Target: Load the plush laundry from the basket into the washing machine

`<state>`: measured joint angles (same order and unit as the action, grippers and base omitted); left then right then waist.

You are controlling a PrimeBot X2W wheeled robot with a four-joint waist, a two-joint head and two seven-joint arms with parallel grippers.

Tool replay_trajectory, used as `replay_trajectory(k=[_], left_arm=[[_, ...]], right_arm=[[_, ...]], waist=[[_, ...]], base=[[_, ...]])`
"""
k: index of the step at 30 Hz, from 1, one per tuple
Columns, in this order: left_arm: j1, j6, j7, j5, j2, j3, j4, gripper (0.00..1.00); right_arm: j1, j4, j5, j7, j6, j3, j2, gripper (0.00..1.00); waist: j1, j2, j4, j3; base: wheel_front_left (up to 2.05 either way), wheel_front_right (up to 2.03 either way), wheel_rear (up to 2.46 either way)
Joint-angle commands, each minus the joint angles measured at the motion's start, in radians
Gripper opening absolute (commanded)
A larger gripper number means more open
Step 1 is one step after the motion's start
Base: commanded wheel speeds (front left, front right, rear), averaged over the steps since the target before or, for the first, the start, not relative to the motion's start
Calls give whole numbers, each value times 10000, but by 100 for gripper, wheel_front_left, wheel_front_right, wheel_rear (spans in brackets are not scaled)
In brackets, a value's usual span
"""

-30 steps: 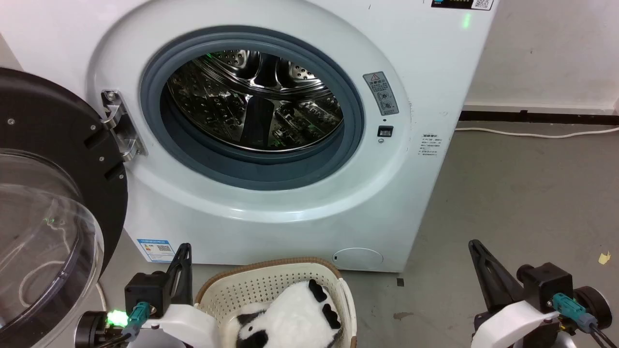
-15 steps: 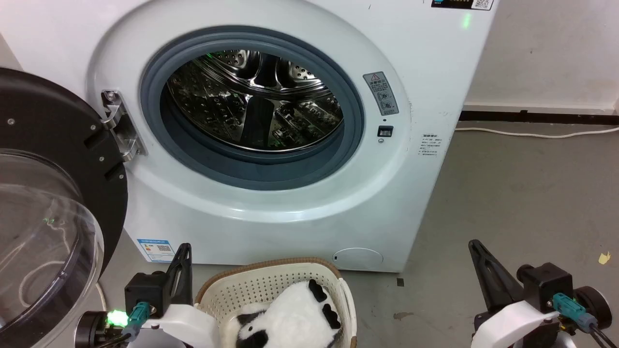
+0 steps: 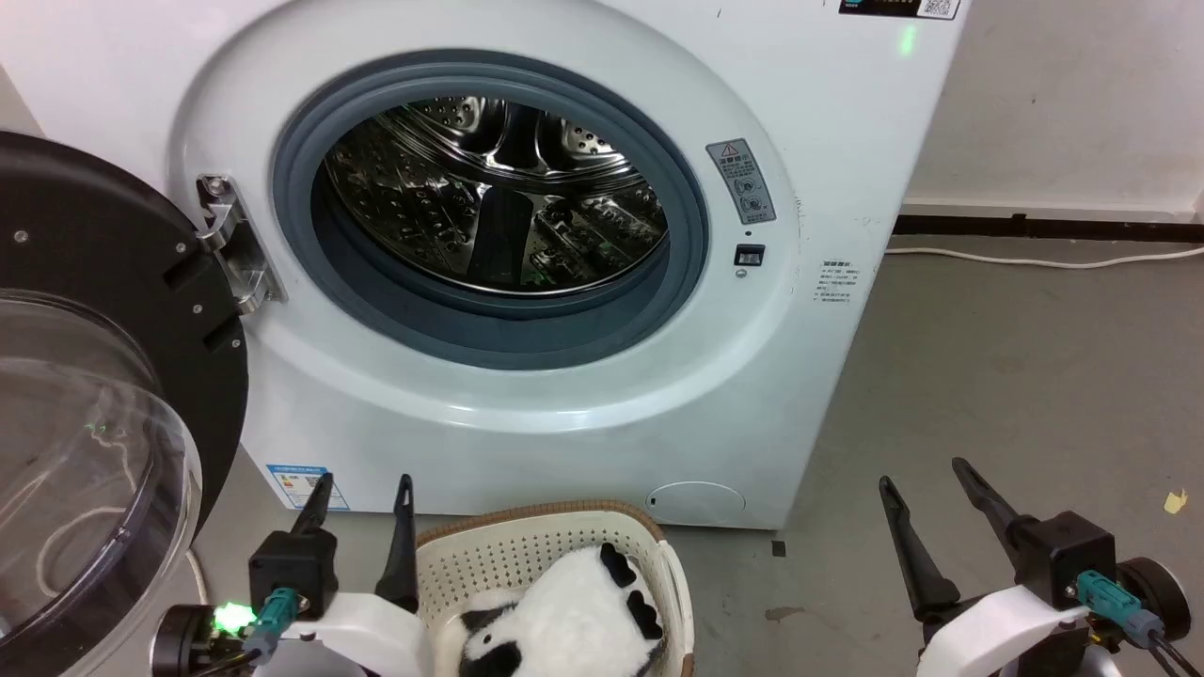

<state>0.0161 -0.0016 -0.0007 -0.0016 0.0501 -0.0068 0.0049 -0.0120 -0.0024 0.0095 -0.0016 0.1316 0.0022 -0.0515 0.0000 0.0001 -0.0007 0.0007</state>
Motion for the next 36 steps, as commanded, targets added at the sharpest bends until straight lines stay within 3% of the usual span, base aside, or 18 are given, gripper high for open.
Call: replay_trajectory(k=[1, 16, 36], left_arm=[[-17, 91, -94, -19, 0, -119, -4, 100], [-247, 377, -387, -219, 0, -806, 424, 100], [-1786, 577, -456, -1144, 0, -1853, 2999, 100]], right_arm=[[-62, -6, 95, -86, 0, -74, -10, 100], [-146, -69, 387, -379, -1, -190, -95, 100], [285, -347, 1369, -796, -3, -6, -391, 100]], waist=[[0, -1, -7, 10], [0, -1, -200, 379], [0, -1, -875, 1930]], base=[[0, 0, 0], [0, 0, 0], [0, 0, 0]])
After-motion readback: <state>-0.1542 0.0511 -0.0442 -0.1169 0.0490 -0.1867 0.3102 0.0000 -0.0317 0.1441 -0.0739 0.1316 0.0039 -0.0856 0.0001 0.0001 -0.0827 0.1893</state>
